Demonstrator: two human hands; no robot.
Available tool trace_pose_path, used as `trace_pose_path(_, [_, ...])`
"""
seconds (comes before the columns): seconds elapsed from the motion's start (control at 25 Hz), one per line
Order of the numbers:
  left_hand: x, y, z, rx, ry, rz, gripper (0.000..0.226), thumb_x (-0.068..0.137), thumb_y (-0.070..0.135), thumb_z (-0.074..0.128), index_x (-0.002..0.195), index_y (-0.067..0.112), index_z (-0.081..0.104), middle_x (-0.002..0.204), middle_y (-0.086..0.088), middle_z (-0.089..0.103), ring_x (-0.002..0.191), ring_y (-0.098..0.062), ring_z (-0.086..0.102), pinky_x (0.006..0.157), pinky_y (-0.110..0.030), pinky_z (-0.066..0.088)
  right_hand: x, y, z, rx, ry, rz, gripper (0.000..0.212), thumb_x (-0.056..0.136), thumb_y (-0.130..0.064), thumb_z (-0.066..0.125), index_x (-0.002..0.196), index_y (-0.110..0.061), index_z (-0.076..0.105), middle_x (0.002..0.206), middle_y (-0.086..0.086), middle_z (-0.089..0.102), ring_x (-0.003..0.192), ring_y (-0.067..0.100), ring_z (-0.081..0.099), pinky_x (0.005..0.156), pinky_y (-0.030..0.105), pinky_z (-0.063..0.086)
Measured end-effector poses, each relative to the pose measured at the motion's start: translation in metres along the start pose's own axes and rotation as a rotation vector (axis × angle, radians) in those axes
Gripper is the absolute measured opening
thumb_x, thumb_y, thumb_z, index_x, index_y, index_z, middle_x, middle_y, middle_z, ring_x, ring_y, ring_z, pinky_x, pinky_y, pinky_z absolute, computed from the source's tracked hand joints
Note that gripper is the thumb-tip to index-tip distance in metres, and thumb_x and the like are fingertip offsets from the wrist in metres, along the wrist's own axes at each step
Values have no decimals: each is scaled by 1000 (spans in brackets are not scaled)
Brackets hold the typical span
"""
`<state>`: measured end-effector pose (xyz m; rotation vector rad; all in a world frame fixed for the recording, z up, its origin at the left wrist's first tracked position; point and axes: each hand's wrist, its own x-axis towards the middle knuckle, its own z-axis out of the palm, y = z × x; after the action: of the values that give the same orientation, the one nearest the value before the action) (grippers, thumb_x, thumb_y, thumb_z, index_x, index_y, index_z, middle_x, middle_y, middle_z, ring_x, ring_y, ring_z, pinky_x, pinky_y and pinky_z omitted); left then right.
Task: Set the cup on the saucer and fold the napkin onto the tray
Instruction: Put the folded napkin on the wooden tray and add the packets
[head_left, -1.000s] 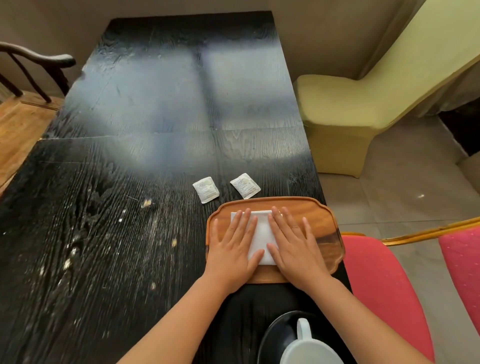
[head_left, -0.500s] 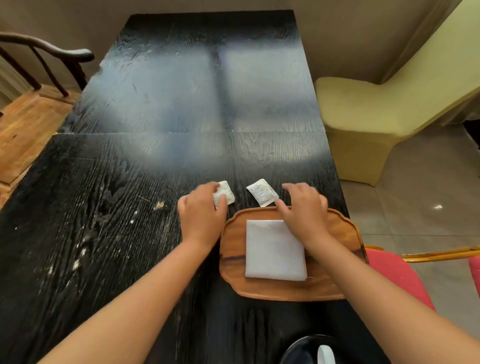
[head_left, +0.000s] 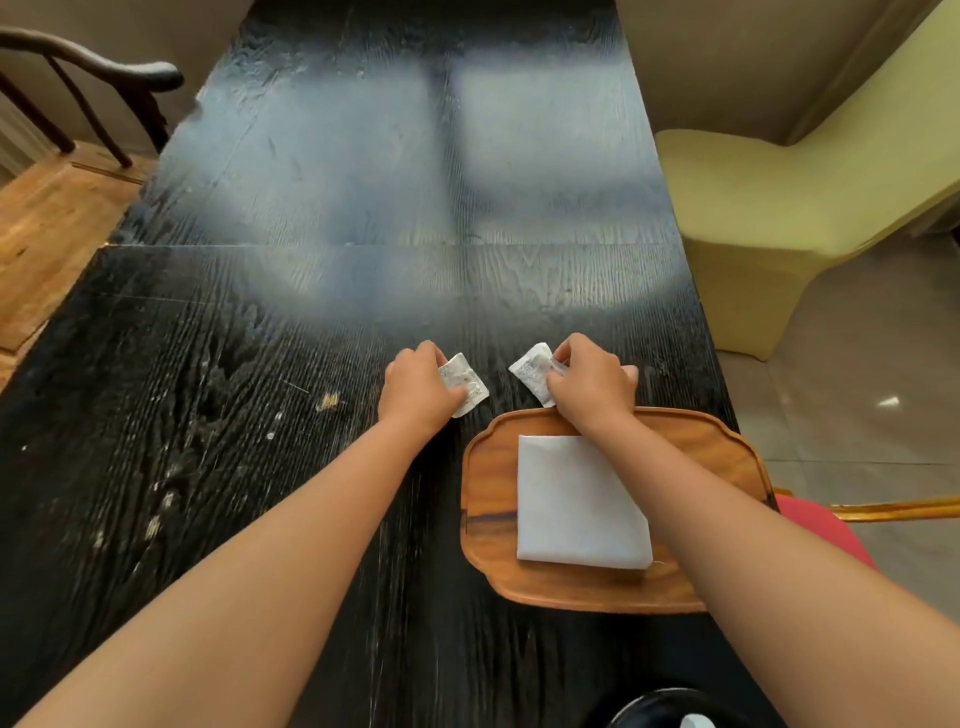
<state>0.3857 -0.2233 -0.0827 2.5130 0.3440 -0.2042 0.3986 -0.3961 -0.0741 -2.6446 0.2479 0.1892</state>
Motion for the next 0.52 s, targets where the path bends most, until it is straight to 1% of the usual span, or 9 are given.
trace_pose_path(0.08, [-5, -8, -7, -188, -7, -50, 20, 77, 12, 67, 93, 11, 55, 94, -8, 58, 88, -25, 54, 68, -26, 37, -5, -3, -5, 223, -12, -1, 17, 84, -12, 55, 99, -12, 64, 104, 8, 69, 99, 27, 60, 82, 32, 41])
trace_pose_path(0.16, [-14, -16, -17, -418, -60, -113, 12, 79, 10, 66, 87, 13, 57, 88, -6, 63, 84, -22, 59, 72, -32, 49, -16, -9, -15, 450, -31, -34, 15, 83, -9, 59, 96, -8, 68, 95, 8, 70, 89, 21, 63, 79, 31, 48])
trace_pose_path(0.2, [-23, -17, -22, -554, -90, -142, 9, 82, 9, 64, 88, 12, 59, 86, -6, 65, 84, -21, 61, 73, -33, 52, -25, -13, -21, 578, -77, -52, 13, 84, -8, 61, 94, -7, 69, 90, 7, 69, 84, 17, 64, 77, 29, 51])
trace_pose_path(0.24, [-34, -17, -27, -681, -122, -166, 7, 85, 7, 60, 91, 11, 61, 87, -7, 66, 84, -20, 63, 74, -30, 53, -35, -17, -28, 702, -143, -68, 11, 84, -7, 62, 93, -7, 68, 86, 6, 68, 78, 12, 63, 70, 23, 53])
trace_pose_path(0.28, [-46, -14, -33, -785, -154, -179, 9, 88, 6, 57, 96, 8, 61, 91, -9, 67, 86, -20, 64, 75, -28, 55, -46, -20, -34, 797, -216, -92, 9, 84, -5, 62, 91, -7, 68, 82, 4, 67, 71, 5, 62, 62, 16, 51])
trace_pose_path(0.32, [-58, -10, -37, -867, -184, -184, 12, 90, 6, 54, 100, 6, 61, 96, -13, 67, 87, -20, 65, 76, -28, 56, -57, -22, -39, 834, -273, -125, 9, 84, -3, 62, 88, -9, 68, 77, 1, 65, 64, 0, 60, 55, 11, 47])
trace_pose_path(0.36, [-69, -6, -42, -937, -214, -179, 16, 92, 6, 52, 105, 3, 60, 99, -15, 67, 88, -20, 66, 76, -28, 57, -65, -25, -43, 810, -301, -157, 10, 84, -4, 63, 85, -12, 68, 71, -3, 64, 60, -2, 57, 53, 10, 43])
trace_pose_path(0.44, [-88, 2, -47, -1039, -258, -159, 20, 95, 8, 46, 108, 2, 59, 99, -15, 68, 87, -19, 67, 76, -28, 58, -76, -28, -46, 671, -284, -178, 9, 83, -9, 65, 82, -16, 70, 58, -15, 57, 55, 0, 49, 55, 15, 40])
trace_pose_path(0.52, [-101, 9, -49, -1079, -276, -148, 22, 96, 12, 44, 107, 3, 60, 98, -14, 68, 89, -19, 67, 78, -31, 58, -83, -30, -50, 577, -237, -163, 7, 82, -12, 66, 83, -16, 72, 48, -17, 51, 52, 0, 45, 55, 15, 37])
